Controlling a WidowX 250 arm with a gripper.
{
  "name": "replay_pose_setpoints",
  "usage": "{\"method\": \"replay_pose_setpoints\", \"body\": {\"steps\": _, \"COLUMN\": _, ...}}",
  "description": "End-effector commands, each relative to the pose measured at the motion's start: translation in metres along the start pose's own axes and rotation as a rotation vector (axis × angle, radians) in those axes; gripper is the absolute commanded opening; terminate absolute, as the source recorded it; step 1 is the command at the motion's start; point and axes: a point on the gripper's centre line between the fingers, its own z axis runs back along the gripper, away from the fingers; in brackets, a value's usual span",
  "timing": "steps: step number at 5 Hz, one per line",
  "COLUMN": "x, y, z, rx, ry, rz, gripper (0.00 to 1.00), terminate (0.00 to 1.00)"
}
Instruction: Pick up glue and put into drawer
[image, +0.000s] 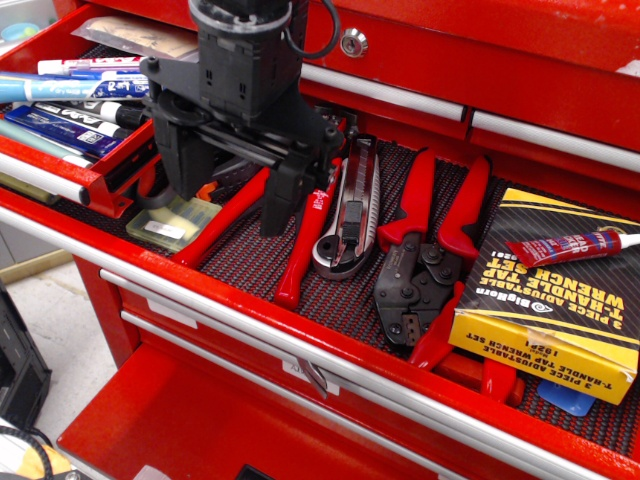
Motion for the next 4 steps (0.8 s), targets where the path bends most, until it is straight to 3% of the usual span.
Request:
{"method": "replay_pose_setpoints", "body": {"steps": 1, "x": 0.000, "y": 0.000, "z": 0.000, "rx": 0.000, "ry": 0.000, "rz": 0.000, "gripper": 1.00, "terminate": 0.00}}
{"method": "replay_pose_setpoints", "body": {"steps": 2, "x": 0.022, "y": -0.035, "z": 0.011, "rx": -0.019, "ry": -0.040, "rz": -0.073, "gripper": 1.00, "terminate": 0.00}}
{"method": "replay_pose_setpoints", "body": {"steps": 4, "x": 0.067, "y": -0.090, "z": 0.023, "rx": 0.002, "ry": -0.152, "rz": -0.486, "gripper": 1.00, "terminate": 0.00}}
